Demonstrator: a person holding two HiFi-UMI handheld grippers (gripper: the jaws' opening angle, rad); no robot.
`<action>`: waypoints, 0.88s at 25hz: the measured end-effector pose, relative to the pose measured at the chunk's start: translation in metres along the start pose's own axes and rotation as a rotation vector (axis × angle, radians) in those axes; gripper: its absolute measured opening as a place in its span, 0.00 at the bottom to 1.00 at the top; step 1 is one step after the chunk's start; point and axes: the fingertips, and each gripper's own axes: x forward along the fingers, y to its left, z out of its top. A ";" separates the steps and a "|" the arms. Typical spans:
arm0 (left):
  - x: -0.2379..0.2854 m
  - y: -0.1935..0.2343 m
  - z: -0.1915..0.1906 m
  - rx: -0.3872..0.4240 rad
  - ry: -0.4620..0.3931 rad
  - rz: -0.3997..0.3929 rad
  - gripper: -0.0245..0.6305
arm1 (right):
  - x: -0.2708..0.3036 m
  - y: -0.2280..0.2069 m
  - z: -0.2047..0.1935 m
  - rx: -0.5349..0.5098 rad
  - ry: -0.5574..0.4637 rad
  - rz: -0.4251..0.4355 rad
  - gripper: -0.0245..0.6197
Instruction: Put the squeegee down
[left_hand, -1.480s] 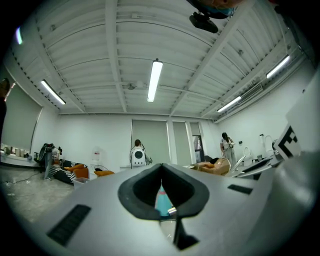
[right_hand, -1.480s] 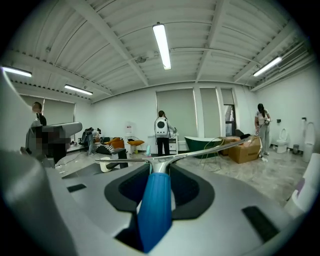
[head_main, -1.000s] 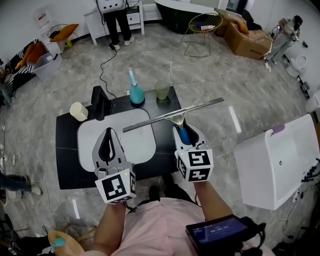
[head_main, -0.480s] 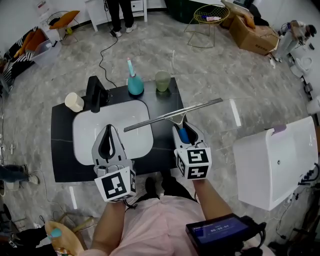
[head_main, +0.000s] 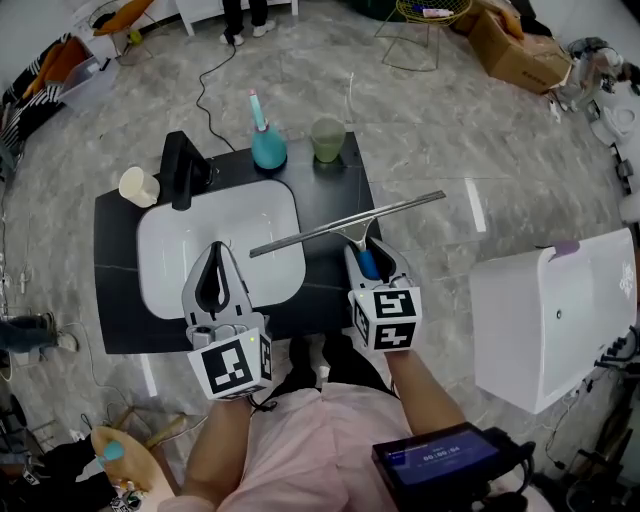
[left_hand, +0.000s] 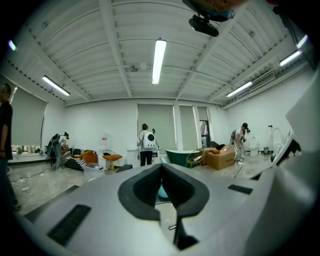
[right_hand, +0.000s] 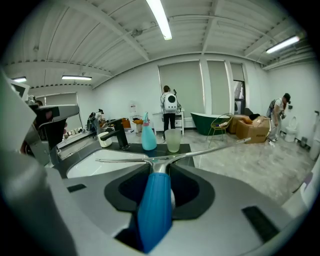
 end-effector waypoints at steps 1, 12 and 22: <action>0.002 -0.001 -0.003 -0.001 0.007 -0.001 0.05 | 0.002 -0.001 -0.003 0.002 0.009 0.000 0.24; 0.023 -0.006 -0.024 -0.009 0.053 -0.009 0.05 | 0.026 -0.009 -0.028 0.027 0.082 0.008 0.24; 0.035 -0.006 -0.038 -0.007 0.081 -0.008 0.05 | 0.043 -0.010 -0.049 0.034 0.140 0.022 0.24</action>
